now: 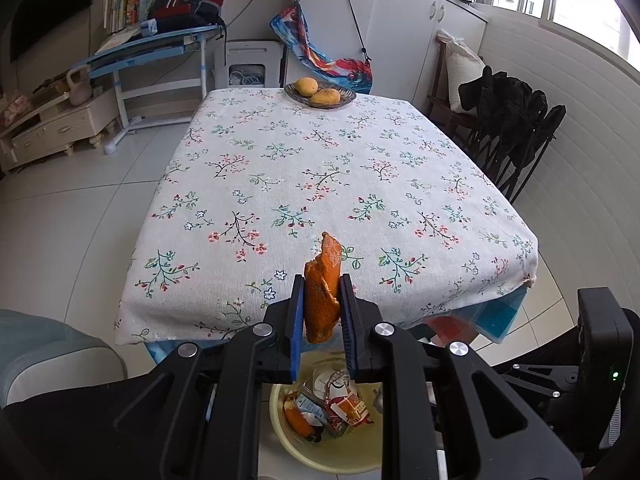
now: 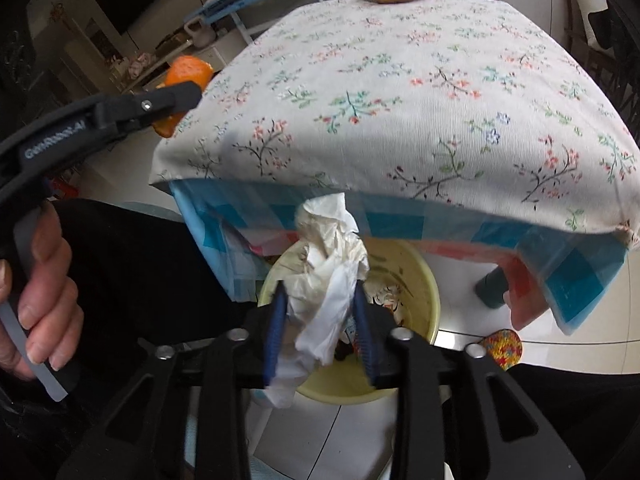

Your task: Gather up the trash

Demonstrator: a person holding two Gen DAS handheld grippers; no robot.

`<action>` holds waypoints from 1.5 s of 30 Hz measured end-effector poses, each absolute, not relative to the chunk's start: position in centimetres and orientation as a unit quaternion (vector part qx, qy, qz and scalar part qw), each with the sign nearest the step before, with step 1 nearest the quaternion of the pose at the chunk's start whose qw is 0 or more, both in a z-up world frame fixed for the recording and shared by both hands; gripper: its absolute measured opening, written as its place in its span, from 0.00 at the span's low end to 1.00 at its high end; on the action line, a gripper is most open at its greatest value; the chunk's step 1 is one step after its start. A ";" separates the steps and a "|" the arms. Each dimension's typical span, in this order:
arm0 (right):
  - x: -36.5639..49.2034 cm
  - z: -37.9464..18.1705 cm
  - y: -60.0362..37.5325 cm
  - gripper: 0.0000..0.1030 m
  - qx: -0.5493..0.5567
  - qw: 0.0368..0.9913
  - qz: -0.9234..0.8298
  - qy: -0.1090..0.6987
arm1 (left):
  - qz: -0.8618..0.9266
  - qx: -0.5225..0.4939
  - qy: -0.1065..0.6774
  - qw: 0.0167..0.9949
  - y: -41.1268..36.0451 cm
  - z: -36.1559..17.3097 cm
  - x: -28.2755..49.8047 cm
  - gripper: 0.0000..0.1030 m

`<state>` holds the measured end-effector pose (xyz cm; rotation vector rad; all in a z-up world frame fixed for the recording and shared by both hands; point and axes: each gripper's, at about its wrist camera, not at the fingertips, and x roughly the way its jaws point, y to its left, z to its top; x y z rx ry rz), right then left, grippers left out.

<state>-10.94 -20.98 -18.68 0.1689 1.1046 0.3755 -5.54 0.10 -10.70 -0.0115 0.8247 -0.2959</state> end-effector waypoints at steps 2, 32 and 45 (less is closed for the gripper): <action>-11.0 -18.6 -21.1 0.43 0.082 0.830 0.177 0.522 | -0.143 -0.006 0.399 0.906 0.1 -10.7 -5.5 0.16; -12.0 -13.5 -26.6 0.67 0.173 0.911 0.074 0.368 | -0.204 0.090 0.492 0.842 -5.5 -16.7 -10.8 0.17; -12.2 -13.5 -27.3 0.68 0.187 0.909 0.070 0.365 | -0.196 0.098 0.521 0.825 -5.7 -18.0 -10.5 0.32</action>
